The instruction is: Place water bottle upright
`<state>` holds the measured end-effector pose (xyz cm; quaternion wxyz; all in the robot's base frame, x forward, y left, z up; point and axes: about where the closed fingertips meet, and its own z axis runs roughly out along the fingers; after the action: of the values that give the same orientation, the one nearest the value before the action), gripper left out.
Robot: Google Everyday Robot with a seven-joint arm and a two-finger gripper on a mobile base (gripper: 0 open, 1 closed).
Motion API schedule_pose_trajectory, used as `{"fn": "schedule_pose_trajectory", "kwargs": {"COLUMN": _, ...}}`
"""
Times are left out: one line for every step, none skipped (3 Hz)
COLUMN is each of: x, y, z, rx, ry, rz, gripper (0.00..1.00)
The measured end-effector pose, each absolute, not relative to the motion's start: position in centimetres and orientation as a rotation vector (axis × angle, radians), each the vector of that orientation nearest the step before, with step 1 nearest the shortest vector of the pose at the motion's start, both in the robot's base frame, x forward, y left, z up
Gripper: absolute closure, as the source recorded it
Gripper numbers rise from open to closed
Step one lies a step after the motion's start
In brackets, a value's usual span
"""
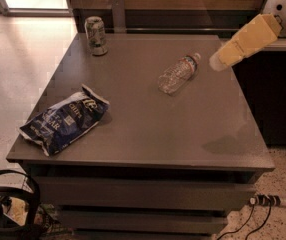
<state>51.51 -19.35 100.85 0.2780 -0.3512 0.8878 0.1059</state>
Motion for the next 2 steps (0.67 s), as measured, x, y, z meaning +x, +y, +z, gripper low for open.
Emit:
{"fn": "schedule_pose_trajectory", "kwargs": {"x": 52.98, "y": -18.31, "z": 100.83, "rx": -0.767, "ry": 2.418, "rz": 0.344, "gripper": 0.00}}
{"fn": "schedule_pose_trajectory", "kwargs": {"x": 53.06, "y": -18.20, "z": 100.88, "rx": -0.724, "ry": 2.431, "rz": 0.358, "gripper": 0.00}}
